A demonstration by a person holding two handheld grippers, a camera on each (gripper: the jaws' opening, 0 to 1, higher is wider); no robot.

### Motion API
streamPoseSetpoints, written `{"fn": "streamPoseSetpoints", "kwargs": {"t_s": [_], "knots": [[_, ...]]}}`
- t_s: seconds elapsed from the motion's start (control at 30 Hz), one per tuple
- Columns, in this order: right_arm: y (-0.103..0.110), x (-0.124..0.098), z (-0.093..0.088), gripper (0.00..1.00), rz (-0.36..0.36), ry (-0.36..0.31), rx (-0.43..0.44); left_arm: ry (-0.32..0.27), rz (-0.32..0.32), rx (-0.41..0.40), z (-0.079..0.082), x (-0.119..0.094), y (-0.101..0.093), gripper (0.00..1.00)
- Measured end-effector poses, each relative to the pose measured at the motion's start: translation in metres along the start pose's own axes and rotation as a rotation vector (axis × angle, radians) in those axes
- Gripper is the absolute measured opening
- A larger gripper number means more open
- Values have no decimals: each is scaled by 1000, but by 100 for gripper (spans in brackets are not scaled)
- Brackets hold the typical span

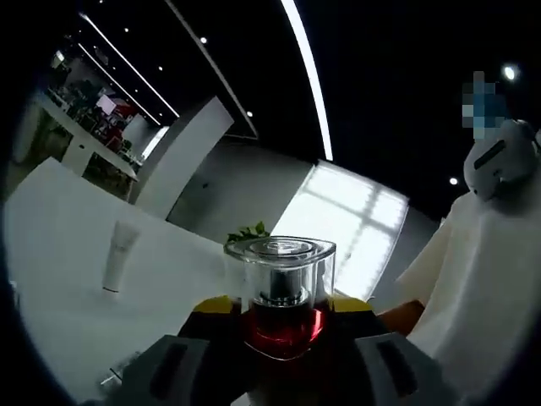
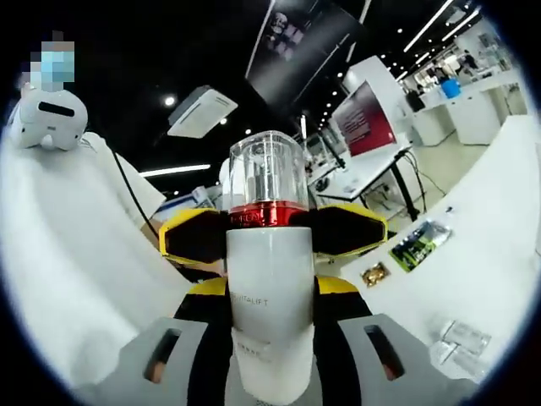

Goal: Arrange the skincare products in the storage area until every visible bottle or jar stands upright without overlapping.

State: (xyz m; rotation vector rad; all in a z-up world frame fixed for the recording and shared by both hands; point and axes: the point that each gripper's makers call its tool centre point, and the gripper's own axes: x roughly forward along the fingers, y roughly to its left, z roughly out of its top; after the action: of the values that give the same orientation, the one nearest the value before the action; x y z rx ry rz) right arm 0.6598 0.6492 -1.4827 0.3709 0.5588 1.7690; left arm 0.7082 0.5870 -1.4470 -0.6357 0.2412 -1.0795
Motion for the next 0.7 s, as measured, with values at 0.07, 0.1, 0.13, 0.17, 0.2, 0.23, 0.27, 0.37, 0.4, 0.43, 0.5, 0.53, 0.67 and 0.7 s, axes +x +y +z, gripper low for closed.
{"fn": "streamPoseSetpoints", "kwargs": {"t_s": [0.07,0.1,0.13,0.17,0.2,0.23,0.27,0.37,0.4,0.43,0.5,0.53,0.67,0.7], "knots": [[-2,1,2,34,-13,-12,1,-13,20,-1,3,1,4,40],[-3,1,4,34,-17,-16,7,-14,22,-3,3,1,4,40],[-5,1,5,34,-22,-22,12,-24,36,-3,5,1,6,40],[-6,2,6,34,-33,-24,2,-30,51,-12,6,1,8,39],[-7,2,6,34,-38,-23,1,-29,60,-13,7,1,9,39],[-9,3,6,34,-53,-21,-12,-33,73,-5,8,1,11,39],[-10,4,6,34,-63,-20,-20,-33,81,0,8,2,11,39],[-14,6,7,34,-98,-15,-39,-31,111,7,9,3,15,39],[-16,6,7,34,-113,-14,-45,-31,123,9,9,3,17,39],[-18,7,8,34,-131,-15,-51,-34,137,5,10,2,19,39],[-21,8,8,34,-154,-15,-51,-42,158,-2,12,2,22,39],[-26,8,9,33,-191,-14,-57,-49,178,-4,13,1,25,39],[-34,11,8,32,-265,7,-65,-53,226,-1,14,0,33,39],[-35,11,9,32,-273,7,-66,-55,235,-4,14,-1,35,39]]}}
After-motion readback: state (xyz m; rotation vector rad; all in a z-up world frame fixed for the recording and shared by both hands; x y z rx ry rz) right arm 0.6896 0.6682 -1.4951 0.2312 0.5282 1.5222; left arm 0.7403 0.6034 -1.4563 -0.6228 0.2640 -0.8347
